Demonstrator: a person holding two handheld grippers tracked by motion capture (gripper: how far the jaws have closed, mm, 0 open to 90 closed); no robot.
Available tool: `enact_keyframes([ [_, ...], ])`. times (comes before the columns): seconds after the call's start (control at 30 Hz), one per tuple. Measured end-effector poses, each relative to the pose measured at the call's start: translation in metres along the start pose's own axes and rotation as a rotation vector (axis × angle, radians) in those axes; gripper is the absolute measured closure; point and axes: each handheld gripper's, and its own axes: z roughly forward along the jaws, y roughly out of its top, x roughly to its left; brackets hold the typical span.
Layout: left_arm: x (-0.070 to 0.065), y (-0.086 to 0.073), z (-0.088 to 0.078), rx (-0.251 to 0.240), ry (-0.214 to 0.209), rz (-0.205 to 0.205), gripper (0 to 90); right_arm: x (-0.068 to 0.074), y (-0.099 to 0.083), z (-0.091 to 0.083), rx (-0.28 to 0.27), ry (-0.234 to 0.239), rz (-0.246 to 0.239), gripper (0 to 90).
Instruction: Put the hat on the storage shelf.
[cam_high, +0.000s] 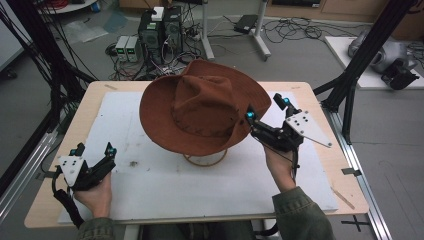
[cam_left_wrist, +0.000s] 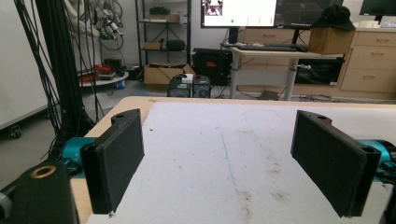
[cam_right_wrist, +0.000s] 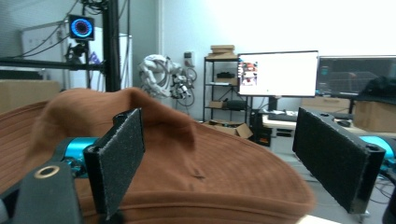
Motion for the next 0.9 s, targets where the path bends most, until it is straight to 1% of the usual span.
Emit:
enact_keyframes([
  [0.03,0.000,0.000,0.000,0.001,0.000,0.000,17.3,0.000,0.000,0.000,0.000,0.000,0.000,16.3],
  [0.07,0.000,0.000,0.000,0.001,0.001,-0.002,17.3,-0.008,0.002,-0.004,0.007,-0.023,-0.002,16.3],
  [0.1,0.000,0.000,0.000,0.001,0.001,-0.002,17.3,-0.008,0.002,-0.004,0.007,-0.023,-0.002,16.3],
  [0.13,0.001,0.000,0.000,0.002,0.003,-0.001,17.3,-0.011,0.003,-0.005,0.003,-0.031,-0.006,16.3],
  [0.17,0.001,0.000,0.000,0.001,0.005,-0.001,17.3,-0.018,0.004,-0.009,0.008,-0.052,-0.006,16.3],
  [0.23,0.001,0.000,-0.001,-0.001,0.005,-0.002,17.3,-0.027,0.006,-0.013,0.008,-0.073,-0.002,16.3],
  [0.27,0.001,0.000,-0.001,-0.002,0.007,-0.003,17.3,-0.038,0.008,-0.018,0.010,-0.104,-0.004,16.3],
  [0.3,0.001,0.000,-0.001,-0.002,0.007,-0.004,17.3,-0.038,0.008,-0.018,0.010,-0.104,-0.004,16.3],
  [0.33,0.001,0.000,-0.001,-0.001,0.008,-0.002,17.3,-0.049,0.009,-0.024,0.017,-0.135,-0.013,16.2],
  [0.37,0.001,0.000,-0.002,0.000,0.009,-0.001,17.3,-0.049,0.009,-0.024,0.017,-0.135,-0.013,16.2],
  [0.4,0.001,0.000,-0.002,0.000,0.007,-0.001,17.3,-0.058,0.009,-0.029,0.023,-0.162,-0.012,16.2],
  [0.5,0.001,0.000,-0.001,-0.001,0.010,-0.004,17.3,-0.074,0.007,-0.038,0.031,-0.210,-0.011,16.2],
  [0.53,0.001,0.000,-0.001,-0.001,0.010,-0.004,17.3,-0.079,0.006,-0.041,0.035,-0.226,-0.009,16.2],
  [0.57,0.001,0.000,-0.001,-0.001,0.010,-0.005,17.3,-0.079,0.006,-0.041,0.035,-0.226,-0.009,16.2],
  [0.6,0.001,0.000,-0.001,0.001,0.010,-0.005,17.3,-0.088,0.004,-0.047,0.042,-0.255,-0.006,16.2],
  [0.63,0.001,0.000,-0.001,0.001,0.010,-0.005,17.3,-0.091,0.003,-0.049,0.041,-0.264,-0.005,16.2],
  [0.67,0.001,0.000,-0.001,0.000,0.011,-0.005,17.3,-0.091,0.003,-0.049,0.041,-0.264,-0.005,16.2],
  [0.7,0.001,0.000,-0.001,0.001,0.013,-0.005,17.3,-0.099,-0.002,-0.054,0.051,-0.292,0.001,16.2],
  [0.77,0.001,0.000,0.000,0.000,0.015,-0.004,17.3,-0.102,-0.004,-0.056,0.056,-0.298,0.000,16.2],
  [0.8,0.001,0.000,0.000,0.000,0.014,-0.002,17.3,-0.107,-0.010,-0.060,0.065,-0.321,0.014,16.2],
  [0.9,0.000,0.000,0.000,0.001,0.012,-0.004,17.3,-0.108,-0.019,-0.062,0.086,-0.340,0.020,16.2],
])
